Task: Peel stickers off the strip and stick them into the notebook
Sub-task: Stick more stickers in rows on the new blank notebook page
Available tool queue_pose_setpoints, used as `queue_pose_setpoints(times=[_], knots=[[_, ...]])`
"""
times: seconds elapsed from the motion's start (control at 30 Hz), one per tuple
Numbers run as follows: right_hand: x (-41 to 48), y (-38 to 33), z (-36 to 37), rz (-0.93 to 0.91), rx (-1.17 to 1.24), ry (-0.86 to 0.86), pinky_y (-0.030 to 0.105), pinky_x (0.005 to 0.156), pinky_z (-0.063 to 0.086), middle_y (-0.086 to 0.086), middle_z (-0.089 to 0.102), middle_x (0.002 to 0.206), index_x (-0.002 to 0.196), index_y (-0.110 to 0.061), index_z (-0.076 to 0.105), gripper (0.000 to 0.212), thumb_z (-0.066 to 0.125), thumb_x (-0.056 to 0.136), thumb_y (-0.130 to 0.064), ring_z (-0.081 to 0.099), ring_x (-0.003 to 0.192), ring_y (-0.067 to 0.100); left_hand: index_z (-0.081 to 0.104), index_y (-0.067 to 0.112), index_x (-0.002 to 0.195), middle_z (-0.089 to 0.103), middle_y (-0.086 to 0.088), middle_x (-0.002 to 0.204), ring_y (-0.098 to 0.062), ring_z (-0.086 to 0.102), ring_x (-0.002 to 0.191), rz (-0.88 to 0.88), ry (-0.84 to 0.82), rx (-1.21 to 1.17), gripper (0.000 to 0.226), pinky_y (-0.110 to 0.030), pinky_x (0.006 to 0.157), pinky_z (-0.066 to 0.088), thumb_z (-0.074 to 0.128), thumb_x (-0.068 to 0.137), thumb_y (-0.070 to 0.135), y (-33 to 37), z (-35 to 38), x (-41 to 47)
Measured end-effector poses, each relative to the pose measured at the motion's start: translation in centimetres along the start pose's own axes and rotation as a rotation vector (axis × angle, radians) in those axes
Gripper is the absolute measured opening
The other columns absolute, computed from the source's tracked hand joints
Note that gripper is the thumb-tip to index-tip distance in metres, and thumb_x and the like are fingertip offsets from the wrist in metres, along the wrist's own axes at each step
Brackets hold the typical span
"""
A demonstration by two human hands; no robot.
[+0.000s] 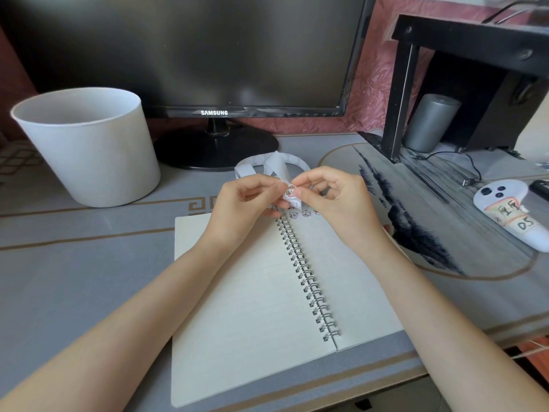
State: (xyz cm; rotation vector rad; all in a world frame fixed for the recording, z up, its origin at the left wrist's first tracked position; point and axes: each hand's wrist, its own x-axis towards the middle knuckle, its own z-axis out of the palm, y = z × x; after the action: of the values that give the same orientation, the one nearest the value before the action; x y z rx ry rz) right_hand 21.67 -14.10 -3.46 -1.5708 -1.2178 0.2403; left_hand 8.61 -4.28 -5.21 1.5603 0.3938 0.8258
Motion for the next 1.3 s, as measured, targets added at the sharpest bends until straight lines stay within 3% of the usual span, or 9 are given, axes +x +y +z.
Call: queue_pose_setpoints(times=[0.27,0.4,0.63,0.73,0.83,0.93,1.03,1.13,1.3], knots=[[0.0,0.1,0.0,0.025,-0.003,-0.004,0.019,0.061,0.043,-0.009,0.066,0.074,0.081,-0.021,0.069,0.012,0.071,0.080,-0.010,0.056,0.065,0.007,0.070,0.008,0.088,0.074,-0.002,0.078,-0.016,0.070,0.077,-0.013,0.000,0.008,0.011,-0.025,0.070,0.057,0.060,0.090,0.012,0.0,0.0,0.0],[-0.1,0.1,0.0,0.023,-0.072,-0.015,0.010,0.058,0.034,-0.021,0.060,0.069,0.082,-0.019,0.068,0.008,0.071,0.080,-0.012,0.051,0.055,0.000,0.069,0.003,0.089,0.073,-0.005,0.080,-0.018,0.070,0.076,-0.032,0.016,0.008,0.012,-0.026,0.070,0.057,0.060,0.091,0.011,0.0,0.1,0.0],[-0.4,0.0,-0.1,-0.166,-0.248,-0.017,0.034,0.076,0.047,-0.014,0.052,0.093,0.083,-0.020,0.067,0.004,0.069,0.080,-0.018,0.051,0.083,0.006,0.067,0.003,0.085,0.072,-0.013,0.083,-0.020,0.072,0.076,-0.054,0.055,-0.019,0.013,-0.027,0.068,0.058,0.059,0.091,0.009,0.1,0.1,0.0],[-0.6,-0.4,-0.2,-0.238,-0.326,0.002,0.024,0.086,0.041,-0.007,0.053,0.096,0.084,-0.017,0.068,0.004,0.070,0.081,-0.017,0.050,0.098,0.012,0.067,0.005,0.083,0.072,-0.008,0.076,-0.020,0.073,0.076,-0.052,0.058,-0.039,0.013,-0.027,0.071,0.058,0.058,0.092,0.008,0.2,0.2,-0.1],[-1.0,-1.3,-0.4,-0.262,-0.301,-0.002,0.012,0.080,0.035,-0.007,0.056,0.091,0.084,-0.014,0.067,0.003,0.070,0.082,-0.013,0.049,0.089,0.005,0.065,0.004,0.082,0.071,-0.006,0.073,-0.022,0.073,0.077,-0.058,0.077,-0.063,0.014,-0.025,0.069,0.058,0.057,0.093,0.008,0.3,0.0,0.0],[-1.1,-1.8,-0.9,-0.041,-0.068,-0.072,0.011,0.064,0.036,-0.008,0.062,0.077,0.081,-0.015,0.067,0.006,0.070,0.082,-0.010,0.050,0.064,-0.002,0.064,0.004,0.082,0.070,-0.009,0.075,-0.022,0.073,0.078,-0.072,0.094,-0.081,0.013,-0.025,0.070,0.058,0.057,0.093,0.009,0.2,-0.1,0.0],[-0.9,-1.4,-1.6,0.172,0.075,-0.155,0.013,0.062,0.043,-0.002,0.065,0.074,0.081,-0.011,0.068,0.004,0.071,0.081,-0.009,0.054,0.063,0.002,0.062,0.004,0.082,0.069,-0.014,0.080,-0.023,0.073,0.079,-0.075,0.090,-0.070,0.013,-0.027,0.072,0.058,0.057,0.093,0.009,0.1,0.0,0.0],[-0.9,-0.4,-2.1,0.335,0.037,-0.215,0.006,0.052,0.039,0.000,0.065,0.072,0.087,-0.004,0.069,0.009,0.070,0.082,-0.011,0.049,0.052,-0.002,0.063,0.004,0.082,0.069,-0.011,0.078,-0.022,0.073,0.078,-0.075,0.096,-0.065,0.013,-0.027,0.074,0.058,0.058,0.093,0.009,0.0,0.0,0.1],[-0.6,0.8,-1.8,0.413,-0.069,-0.257,0.008,0.052,0.037,-0.003,0.072,0.073,0.077,-0.019,0.071,0.004,0.073,0.079,-0.021,0.049,0.052,-0.002,0.064,0.001,0.085,0.071,-0.006,0.075,-0.020,0.072,0.077,-0.079,0.102,-0.052,0.012,-0.028,0.074,0.058,0.059,0.092,0.009,-0.3,0.0,0.2]])
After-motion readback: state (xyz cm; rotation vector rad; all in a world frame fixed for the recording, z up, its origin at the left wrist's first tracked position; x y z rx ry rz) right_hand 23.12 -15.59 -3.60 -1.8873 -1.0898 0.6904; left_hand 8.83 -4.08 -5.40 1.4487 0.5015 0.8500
